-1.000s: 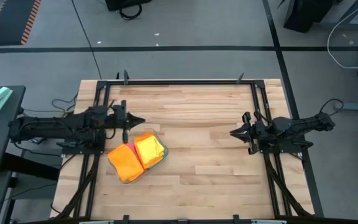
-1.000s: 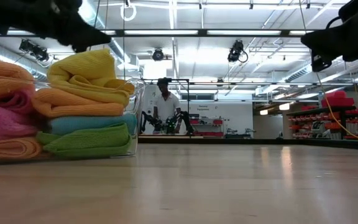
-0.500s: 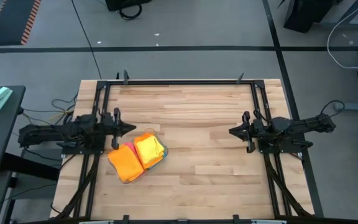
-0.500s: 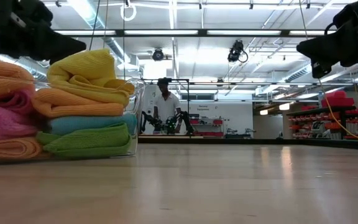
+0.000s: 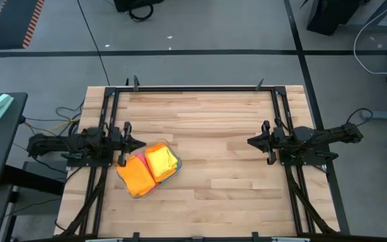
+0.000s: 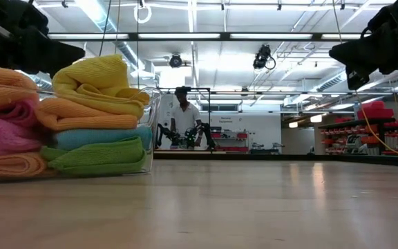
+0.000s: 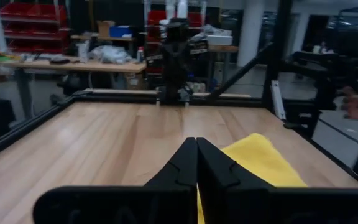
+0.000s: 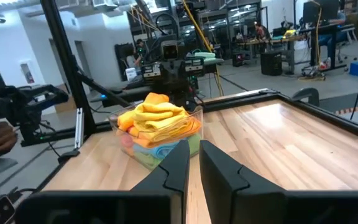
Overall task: Fold microfiber towels
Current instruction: Return to Home Position
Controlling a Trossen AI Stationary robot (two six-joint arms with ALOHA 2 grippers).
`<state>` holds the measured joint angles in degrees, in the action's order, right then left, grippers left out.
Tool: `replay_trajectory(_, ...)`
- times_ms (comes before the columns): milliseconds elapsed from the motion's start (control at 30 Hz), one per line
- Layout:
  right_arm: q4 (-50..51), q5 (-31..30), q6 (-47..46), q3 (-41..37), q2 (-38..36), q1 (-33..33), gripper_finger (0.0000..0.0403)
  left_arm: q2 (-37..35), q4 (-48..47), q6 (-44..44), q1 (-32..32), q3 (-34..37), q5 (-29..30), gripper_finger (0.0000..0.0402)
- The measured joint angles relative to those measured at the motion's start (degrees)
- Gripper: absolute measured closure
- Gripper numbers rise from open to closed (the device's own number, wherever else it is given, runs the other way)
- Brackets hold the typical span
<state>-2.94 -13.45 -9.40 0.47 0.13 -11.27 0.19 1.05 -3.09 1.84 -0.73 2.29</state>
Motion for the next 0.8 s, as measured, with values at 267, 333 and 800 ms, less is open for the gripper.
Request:
replay_trajectory(267,0.37,0.09,0.38,0.0,0.15,0.0,0.0358,0.18,-0.42,0.27,4.1,0.04,-0.12,0.0391)
replay_trajectory(333,0.37,0.17,0.44,0.0,0.17,0.0,0.0358,0.19,-0.49,-2.83,4.54,0.07,-0.08,0.0374)
replay_trajectory(800,0.44,0.24,0.51,0.0,0.19,0.0,0.0358,0.17,1.57,-10.82,4.58,0.26,0.14,0.0311)
